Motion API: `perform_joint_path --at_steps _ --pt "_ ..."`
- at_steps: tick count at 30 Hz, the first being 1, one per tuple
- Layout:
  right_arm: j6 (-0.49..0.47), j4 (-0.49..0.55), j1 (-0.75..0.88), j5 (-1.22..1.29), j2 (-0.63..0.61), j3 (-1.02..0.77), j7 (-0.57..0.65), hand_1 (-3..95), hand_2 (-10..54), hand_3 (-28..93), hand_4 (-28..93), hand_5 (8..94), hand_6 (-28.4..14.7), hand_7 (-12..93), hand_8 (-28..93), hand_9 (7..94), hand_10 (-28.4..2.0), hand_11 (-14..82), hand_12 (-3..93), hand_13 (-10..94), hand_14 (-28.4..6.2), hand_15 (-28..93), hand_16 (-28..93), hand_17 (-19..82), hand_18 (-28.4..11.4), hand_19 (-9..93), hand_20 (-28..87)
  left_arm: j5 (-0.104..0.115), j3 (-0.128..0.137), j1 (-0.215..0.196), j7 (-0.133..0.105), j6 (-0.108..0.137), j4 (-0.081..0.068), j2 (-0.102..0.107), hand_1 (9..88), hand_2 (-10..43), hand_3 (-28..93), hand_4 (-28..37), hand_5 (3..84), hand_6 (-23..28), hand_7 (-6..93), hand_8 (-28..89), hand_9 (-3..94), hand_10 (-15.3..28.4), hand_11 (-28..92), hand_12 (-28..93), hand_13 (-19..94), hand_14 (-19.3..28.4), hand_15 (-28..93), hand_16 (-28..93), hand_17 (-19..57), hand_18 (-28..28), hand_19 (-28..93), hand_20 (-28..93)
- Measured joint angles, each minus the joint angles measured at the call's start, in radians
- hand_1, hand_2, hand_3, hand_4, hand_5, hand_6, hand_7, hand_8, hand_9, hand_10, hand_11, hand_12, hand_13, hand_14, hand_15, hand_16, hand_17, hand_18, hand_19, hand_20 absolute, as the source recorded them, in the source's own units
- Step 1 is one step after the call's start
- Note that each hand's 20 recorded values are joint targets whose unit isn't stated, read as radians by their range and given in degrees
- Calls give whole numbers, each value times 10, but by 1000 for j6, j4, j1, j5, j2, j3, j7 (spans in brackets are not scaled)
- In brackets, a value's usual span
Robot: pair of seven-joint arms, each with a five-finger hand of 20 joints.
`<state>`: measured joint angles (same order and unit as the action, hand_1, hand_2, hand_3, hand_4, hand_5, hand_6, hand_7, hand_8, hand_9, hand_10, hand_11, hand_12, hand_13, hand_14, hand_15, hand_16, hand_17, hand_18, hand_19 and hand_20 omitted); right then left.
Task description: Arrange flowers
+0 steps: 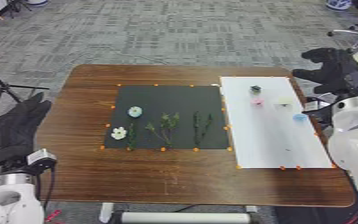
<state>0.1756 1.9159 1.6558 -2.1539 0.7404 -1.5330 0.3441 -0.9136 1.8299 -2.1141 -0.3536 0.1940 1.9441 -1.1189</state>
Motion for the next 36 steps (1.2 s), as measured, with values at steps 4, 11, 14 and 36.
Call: perform_joint_path --at_steps 4,11,14,36 --pt "-19 -82 54 -36 -1 -4 0 349 -95 663 -133 538 -27 126 -74 556 -145 84 159 663 -134 419 267 307 -221 679 503 -4 -26 23 13 30 0 3 233 100 689 -283 487 52 100 -72 495 153 190 75 382 152 120 -25 116 101 75 180" --pt "-113 -207 54 -52 17 29 1 353 -95 665 -136 540 -22 134 -79 559 -142 88 156 673 -132 441 272 313 -223 690 518 -4 -21 22 11 32 15 -1 233 100 688 -283 488 52 101 -72 496 153 192 77 384 153 124 -24 116 101 75 181" --pt "-125 -246 33 -66 29 39 0 361 -95 667 -138 543 -18 137 -80 568 -142 93 156 677 -129 452 275 319 -223 697 523 -4 -19 17 9 31 16 -4 233 100 688 -283 487 52 101 -72 497 154 192 78 385 154 125 -25 116 101 75 181" --pt "-64 -280 50 -158 30 100 -20 581 -94 580 -181 753 17 200 26 804 -105 92 252 792 -76 536 310 408 -214 788 570 11 -8 -4 -8 14 16 -24 234 100 684 -283 487 52 100 -71 501 154 197 83 390 156 130 -25 116 101 75 181"
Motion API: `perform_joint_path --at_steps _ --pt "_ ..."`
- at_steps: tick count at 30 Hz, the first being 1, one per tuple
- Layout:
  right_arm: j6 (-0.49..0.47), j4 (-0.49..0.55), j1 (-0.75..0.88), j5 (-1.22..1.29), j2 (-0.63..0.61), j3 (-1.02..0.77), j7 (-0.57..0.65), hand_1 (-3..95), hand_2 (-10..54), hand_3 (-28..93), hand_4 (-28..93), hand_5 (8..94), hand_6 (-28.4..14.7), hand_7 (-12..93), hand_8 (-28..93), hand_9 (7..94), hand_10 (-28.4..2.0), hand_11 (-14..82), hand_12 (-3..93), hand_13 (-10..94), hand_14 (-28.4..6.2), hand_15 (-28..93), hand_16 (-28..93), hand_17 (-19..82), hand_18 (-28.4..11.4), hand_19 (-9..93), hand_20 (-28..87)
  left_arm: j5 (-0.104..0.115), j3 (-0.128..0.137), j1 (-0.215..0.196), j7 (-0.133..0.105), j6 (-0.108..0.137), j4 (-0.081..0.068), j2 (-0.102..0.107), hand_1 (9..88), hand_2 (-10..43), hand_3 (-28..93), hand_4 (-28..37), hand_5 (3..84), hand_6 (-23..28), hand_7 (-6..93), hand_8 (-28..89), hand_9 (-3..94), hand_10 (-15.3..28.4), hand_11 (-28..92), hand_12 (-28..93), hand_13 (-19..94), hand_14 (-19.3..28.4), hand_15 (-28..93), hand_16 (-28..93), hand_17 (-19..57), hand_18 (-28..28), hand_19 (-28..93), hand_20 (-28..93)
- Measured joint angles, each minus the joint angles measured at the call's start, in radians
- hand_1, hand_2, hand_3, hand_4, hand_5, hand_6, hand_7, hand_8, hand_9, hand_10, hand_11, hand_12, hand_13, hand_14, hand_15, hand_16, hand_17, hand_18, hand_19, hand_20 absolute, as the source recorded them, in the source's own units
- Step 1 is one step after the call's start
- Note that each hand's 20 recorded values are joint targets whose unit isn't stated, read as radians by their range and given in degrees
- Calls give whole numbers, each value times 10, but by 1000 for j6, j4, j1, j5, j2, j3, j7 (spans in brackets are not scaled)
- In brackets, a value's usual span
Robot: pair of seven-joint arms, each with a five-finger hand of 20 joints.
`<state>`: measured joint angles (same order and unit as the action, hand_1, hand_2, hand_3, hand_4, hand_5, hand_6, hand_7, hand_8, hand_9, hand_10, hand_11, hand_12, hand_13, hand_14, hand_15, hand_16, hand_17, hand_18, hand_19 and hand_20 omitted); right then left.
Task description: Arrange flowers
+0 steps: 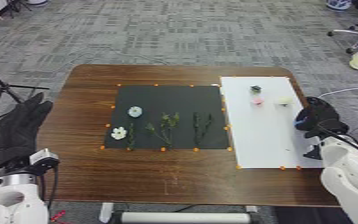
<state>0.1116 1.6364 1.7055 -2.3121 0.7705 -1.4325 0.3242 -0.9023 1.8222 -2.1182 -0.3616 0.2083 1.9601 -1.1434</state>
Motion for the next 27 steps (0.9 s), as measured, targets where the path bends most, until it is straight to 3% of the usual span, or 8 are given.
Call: perform_joint_path --at_steps 6,12,19,27 --pt "132 -24 -15 -16 -22 56 -21 592 -93 579 -180 772 18 202 33 831 -109 84 267 808 -70 535 316 421 -211 797 572 4 6 -4 0 0 2 0 233 101 684 -283 489 53 100 -72 503 154 199 84 390 156 131 -26 116 101 75 181" --pt "181 34 -67 44 -80 114 -12 590 -94 585 -174 783 13 192 39 841 -112 81 270 811 -70 532 325 425 -212 801 572 7 30 -20 0 0 5 0 232 101 686 -283 488 53 101 -71 503 155 200 84 393 157 135 -26 116 101 76 181" --pt "169 136 -352 275 -139 367 18 590 -95 585 -168 789 11 182 45 845 -115 80 270 814 -69 532 330 429 -211 807 571 10 47 -39 5 3 10 1 233 101 683 -283 488 53 100 -72 503 154 200 85 394 157 136 -27 116 101 77 181" --pt "46 91 -710 322 -23 699 -39 593 -95 582 -168 792 11 176 48 845 -115 78 268 815 -68 529 332 430 -210 808 568 9 44 -39 18 5 10 6 232 102 683 -283 487 54 98 -71 504 154 199 85 393 157 135 -27 116 100 77 181"
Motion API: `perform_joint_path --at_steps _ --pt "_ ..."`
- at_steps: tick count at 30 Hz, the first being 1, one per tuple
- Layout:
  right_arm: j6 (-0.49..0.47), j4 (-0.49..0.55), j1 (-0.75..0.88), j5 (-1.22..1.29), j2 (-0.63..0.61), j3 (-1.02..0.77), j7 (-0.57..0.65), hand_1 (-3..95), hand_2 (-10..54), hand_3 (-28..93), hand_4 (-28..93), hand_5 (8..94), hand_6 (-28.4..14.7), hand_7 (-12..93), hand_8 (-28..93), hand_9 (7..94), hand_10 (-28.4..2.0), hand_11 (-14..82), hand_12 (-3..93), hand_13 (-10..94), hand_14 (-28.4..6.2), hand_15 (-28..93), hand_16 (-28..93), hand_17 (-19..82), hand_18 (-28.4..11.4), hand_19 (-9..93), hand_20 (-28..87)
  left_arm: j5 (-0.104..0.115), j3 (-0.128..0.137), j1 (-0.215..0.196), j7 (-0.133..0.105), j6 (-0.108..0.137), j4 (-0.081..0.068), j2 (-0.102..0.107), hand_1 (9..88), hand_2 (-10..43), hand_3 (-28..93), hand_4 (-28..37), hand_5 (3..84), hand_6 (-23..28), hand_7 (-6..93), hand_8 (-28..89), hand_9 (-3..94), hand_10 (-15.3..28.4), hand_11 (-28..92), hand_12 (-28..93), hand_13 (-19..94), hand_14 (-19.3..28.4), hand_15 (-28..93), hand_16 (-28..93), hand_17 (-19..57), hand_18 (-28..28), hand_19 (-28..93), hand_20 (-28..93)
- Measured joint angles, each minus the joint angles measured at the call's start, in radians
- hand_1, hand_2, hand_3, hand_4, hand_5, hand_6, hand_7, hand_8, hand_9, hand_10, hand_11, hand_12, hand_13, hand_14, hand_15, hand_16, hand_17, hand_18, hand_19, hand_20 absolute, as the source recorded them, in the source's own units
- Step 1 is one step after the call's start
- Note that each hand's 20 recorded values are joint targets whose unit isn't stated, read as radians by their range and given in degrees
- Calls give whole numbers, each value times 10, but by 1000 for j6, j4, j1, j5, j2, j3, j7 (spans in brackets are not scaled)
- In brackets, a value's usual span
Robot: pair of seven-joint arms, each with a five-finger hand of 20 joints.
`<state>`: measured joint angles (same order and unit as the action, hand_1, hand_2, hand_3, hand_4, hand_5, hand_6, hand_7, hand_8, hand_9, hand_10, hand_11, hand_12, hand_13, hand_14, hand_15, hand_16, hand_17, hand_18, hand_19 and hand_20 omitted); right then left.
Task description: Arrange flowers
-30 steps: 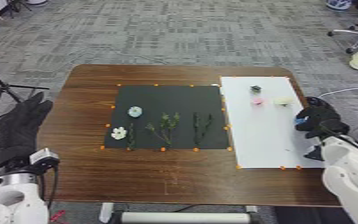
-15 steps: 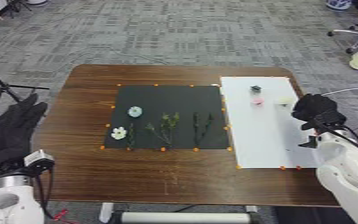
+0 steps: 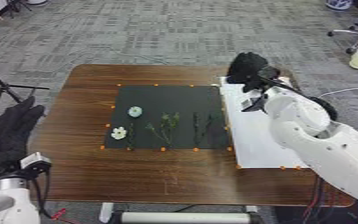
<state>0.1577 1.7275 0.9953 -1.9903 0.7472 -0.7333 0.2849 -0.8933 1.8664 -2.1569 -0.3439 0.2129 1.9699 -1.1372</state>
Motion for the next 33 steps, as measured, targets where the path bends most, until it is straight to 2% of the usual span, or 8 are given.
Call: perform_joint_path --at_steps 8,15,20,27,33 --pt "-63 -13 -142 52 166 194 -48 593 -95 579 -169 795 15 172 42 840 -108 67 257 815 -68 526 334 429 -210 808 568 -2 -22 27 15 6 -3 16 233 103 682 -283 489 54 98 -71 504 154 199 85 393 157 135 -27 116 100 76 180" --pt "-148 -112 -204 9 296 291 -114 592 -95 579 -171 793 18 171 38 837 -104 61 249 814 -68 525 336 427 -208 806 567 -2 -28 40 20 10 -4 21 231 103 683 -283 489 54 98 -72 505 155 200 84 394 157 136 -27 116 99 74 180" --pt "-213 -173 -213 -95 377 307 -137 589 -95 582 -174 791 19 174 37 836 -103 61 243 812 -68 525 338 426 -207 805 568 -2 -33 43 18 9 -4 21 231 103 682 -283 490 55 99 -71 505 155 200 84 395 157 136 -27 116 99 75 181" --pt "-223 -236 -187 -138 466 281 -156 588 -95 582 -176 788 22 176 35 831 -99 60 237 812 -67 524 338 426 -206 805 567 -1 -39 48 17 3 -11 20 231 103 682 -283 489 54 98 -71 506 155 200 84 394 157 136 -27 116 99 74 180" --pt "-227 -267 -160 -197 489 264 -161 586 -95 580 -175 785 24 178 30 829 -97 59 234 811 -67 524 338 426 -206 805 568 -1 -45 54 17 0 -14 17 230 103 683 -283 489 55 97 -71 506 156 201 84 394 157 137 -26 115 99 75 180"
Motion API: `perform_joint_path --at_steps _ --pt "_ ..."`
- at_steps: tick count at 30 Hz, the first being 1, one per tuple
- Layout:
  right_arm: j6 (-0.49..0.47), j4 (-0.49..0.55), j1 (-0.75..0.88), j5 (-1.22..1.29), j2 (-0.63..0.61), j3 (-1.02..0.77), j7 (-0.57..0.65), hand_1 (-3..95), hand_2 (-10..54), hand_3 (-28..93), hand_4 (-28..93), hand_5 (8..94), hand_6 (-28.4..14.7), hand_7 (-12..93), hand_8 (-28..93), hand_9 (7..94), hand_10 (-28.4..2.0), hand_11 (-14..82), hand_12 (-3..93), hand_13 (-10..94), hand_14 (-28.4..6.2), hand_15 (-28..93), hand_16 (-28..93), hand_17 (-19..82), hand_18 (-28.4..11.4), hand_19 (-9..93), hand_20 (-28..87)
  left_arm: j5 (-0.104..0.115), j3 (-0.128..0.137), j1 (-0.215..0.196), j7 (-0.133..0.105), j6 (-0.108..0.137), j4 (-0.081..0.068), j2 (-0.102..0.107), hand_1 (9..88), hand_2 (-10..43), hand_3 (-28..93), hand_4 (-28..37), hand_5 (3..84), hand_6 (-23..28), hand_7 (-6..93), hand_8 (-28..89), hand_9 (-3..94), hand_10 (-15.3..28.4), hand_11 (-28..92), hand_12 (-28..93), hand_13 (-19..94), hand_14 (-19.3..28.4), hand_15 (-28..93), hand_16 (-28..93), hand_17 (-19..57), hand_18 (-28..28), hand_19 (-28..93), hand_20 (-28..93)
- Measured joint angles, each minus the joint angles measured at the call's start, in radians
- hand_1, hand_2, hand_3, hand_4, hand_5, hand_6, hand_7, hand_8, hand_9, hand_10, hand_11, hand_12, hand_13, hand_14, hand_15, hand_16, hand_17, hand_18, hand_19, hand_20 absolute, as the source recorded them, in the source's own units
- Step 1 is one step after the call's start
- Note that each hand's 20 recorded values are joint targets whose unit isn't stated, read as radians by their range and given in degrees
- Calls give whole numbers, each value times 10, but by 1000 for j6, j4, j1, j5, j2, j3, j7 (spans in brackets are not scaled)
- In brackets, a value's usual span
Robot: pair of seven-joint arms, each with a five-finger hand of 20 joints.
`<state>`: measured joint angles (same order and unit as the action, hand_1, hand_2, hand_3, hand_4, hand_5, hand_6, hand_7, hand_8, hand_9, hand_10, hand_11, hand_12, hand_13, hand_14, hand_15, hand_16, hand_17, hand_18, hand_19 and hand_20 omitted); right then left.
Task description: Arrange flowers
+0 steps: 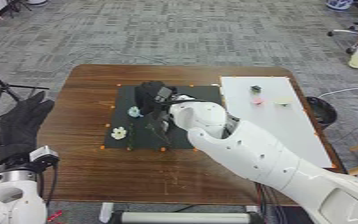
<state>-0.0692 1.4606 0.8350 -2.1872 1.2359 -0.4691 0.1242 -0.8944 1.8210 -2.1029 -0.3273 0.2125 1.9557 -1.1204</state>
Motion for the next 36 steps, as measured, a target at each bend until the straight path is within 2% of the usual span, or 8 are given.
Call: perform_joint_path --at_steps 12,15,20,22,36 --pt "-41 -69 47 -61 9 -58 3 568 -90 581 -164 772 26 182 29 804 -99 77 216 801 -70 523 339 417 -207 800 570 0 -4 6 -1 -16 -3 -6 228 100 686 -283 487 55 96 -71 505 155 200 84 394 159 139 -26 113 100 77 179" --pt "-64 -69 53 -62 9 -65 3 533 -94 586 -158 723 19 168 22 746 -116 127 151 784 -76 525 333 402 -211 790 572 0 -6 9 -1 -16 -3 -6 228 100 685 -283 485 55 96 -70 505 155 201 85 394 159 139 -26 112 100 77 179" --pt "-118 -68 56 -60 10 -77 13 480 -95 648 -162 633 24 168 -29 687 -128 114 142 766 -81 526 329 391 -210 783 571 -1 -15 17 2 -16 -3 -6 228 99 685 -283 485 54 97 -70 505 155 199 84 394 160 141 -25 111 100 78 178" --pt "-127 -67 56 -60 9 -77 19 459 -95 675 -161 606 22 167 -101 659 -130 106 139 762 -81 527 324 388 -211 781 572 -1 -18 21 3 -15 -3 -5 228 99 685 -283 485 53 97 -70 504 155 200 84 394 160 141 -25 111 101 78 177" --pt "-163 -35 39 -32 -11 -75 39 402 -95 671 -157 550 22 153 -108 597 -153 76 129 753 -89 529 318 380 -217 778 572 -2 -27 30 6 -14 -3 -5 228 96 686 -283 483 52 99 -70 504 154 199 84 399 160 145 -24 110 101 77 176"
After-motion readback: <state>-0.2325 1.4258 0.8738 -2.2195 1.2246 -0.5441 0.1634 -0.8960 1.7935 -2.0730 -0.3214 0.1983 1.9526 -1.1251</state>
